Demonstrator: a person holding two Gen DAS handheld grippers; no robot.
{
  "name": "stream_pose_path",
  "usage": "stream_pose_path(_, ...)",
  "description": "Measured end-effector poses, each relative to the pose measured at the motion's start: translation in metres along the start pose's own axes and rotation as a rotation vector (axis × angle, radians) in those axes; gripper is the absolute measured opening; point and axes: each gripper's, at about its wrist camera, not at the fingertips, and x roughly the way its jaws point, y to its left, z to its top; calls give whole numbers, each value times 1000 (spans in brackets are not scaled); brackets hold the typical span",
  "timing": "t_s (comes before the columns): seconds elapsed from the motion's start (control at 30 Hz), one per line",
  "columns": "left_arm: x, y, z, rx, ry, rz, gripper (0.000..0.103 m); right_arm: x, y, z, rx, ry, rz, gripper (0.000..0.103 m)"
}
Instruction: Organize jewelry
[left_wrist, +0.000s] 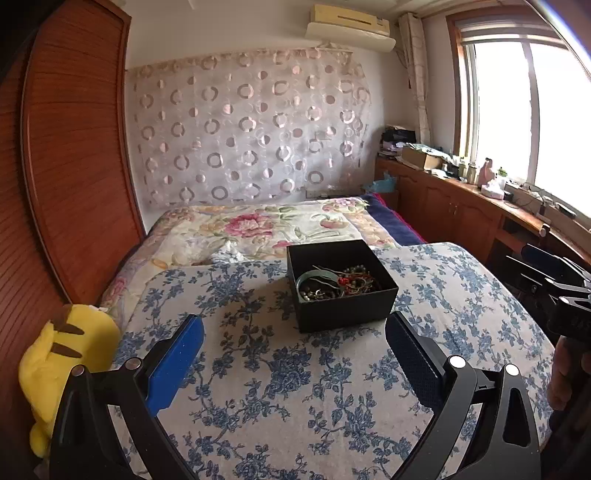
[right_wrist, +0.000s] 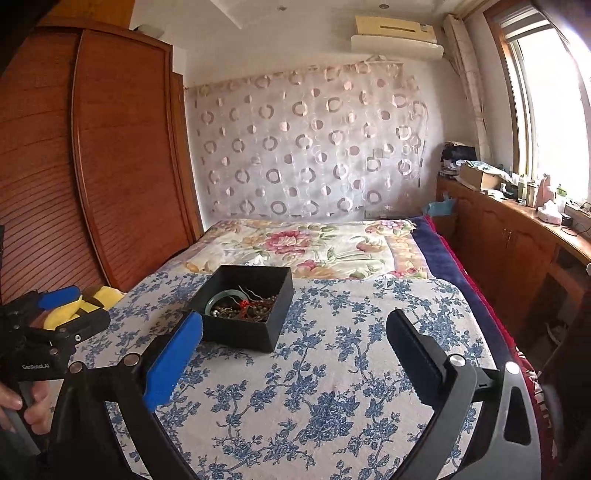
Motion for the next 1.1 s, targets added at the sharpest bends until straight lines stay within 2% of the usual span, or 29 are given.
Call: stream_pose_path(1.1,-2,7,0,-17,-8,9,95,3,11,-5,-10,5,12,100)
